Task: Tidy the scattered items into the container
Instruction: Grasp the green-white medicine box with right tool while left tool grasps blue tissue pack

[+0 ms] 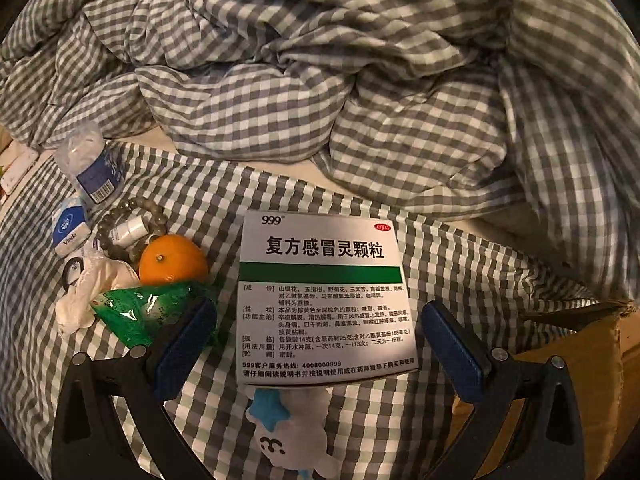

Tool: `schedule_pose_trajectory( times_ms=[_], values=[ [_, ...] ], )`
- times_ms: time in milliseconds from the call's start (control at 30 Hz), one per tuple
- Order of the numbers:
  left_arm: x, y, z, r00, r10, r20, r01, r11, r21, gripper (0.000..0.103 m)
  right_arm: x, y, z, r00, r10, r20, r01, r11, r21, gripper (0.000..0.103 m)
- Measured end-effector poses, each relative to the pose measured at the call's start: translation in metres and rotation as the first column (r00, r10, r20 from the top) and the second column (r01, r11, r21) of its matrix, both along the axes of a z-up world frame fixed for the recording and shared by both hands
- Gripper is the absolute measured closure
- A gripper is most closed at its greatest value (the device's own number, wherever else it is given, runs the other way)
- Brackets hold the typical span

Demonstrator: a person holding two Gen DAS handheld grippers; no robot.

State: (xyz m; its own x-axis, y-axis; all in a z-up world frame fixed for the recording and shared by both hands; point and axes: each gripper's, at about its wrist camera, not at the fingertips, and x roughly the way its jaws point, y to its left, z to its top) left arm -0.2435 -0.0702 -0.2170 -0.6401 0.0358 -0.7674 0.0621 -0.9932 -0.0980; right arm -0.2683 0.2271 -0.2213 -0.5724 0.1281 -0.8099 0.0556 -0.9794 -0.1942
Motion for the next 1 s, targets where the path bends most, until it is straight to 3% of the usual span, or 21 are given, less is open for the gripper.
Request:
schedule_pose_trajectory(
  times_ms=[200,333,467,633,700,800,1000],
  values=[
    [-0.052,0.016,-0.051,0.995,0.037,0.092,-0.023,0.987,-0.157,0.0,-0.005,-0.008,0.0,0.999,0.047,-0.005,-0.047,0.997,0.059,0.001],
    [-0.068,0.017,-0.063,0.993,0.055,0.1,-0.041,0.991,-0.129,0.0,-0.009,-0.009,-0.001,0.999,0.048,-0.005,-0.048,0.998,0.041,0.001],
    [-0.081,0.026,-0.074,0.992,0.026,0.123,-0.005,0.985,-0.17,0.0,-0.011,-0.013,-0.005,0.998,0.06,-0.008,-0.06,0.997,0.05,0.001],
    [-0.092,0.025,-0.075,0.994,0.011,0.11,0.008,0.986,-0.166,0.0,-0.012,-0.013,-0.009,0.998,0.053,-0.016,-0.052,0.997,0.051,0.001],
    [-0.091,0.027,-0.076,0.994,-0.014,0.104,0.029,0.989,-0.148,0.02,-0.012,-0.012,-0.011,0.999,0.048,-0.014,-0.047,0.998,0.045,0.003],
    [-0.084,0.028,-0.074,0.995,-0.037,0.093,0.05,0.988,-0.143,0.022,-0.011,-0.01,-0.012,0.999,0.041,-0.027,-0.04,0.997,0.063,0.018],
    [-0.059,0.025,-0.062,0.996,-0.059,0.072,0.068,0.989,-0.128,0.024,-0.008,-0.003,-0.009,0.999,0.023,-0.03,-0.022,1.0,0.016,0.021]
  ],
)
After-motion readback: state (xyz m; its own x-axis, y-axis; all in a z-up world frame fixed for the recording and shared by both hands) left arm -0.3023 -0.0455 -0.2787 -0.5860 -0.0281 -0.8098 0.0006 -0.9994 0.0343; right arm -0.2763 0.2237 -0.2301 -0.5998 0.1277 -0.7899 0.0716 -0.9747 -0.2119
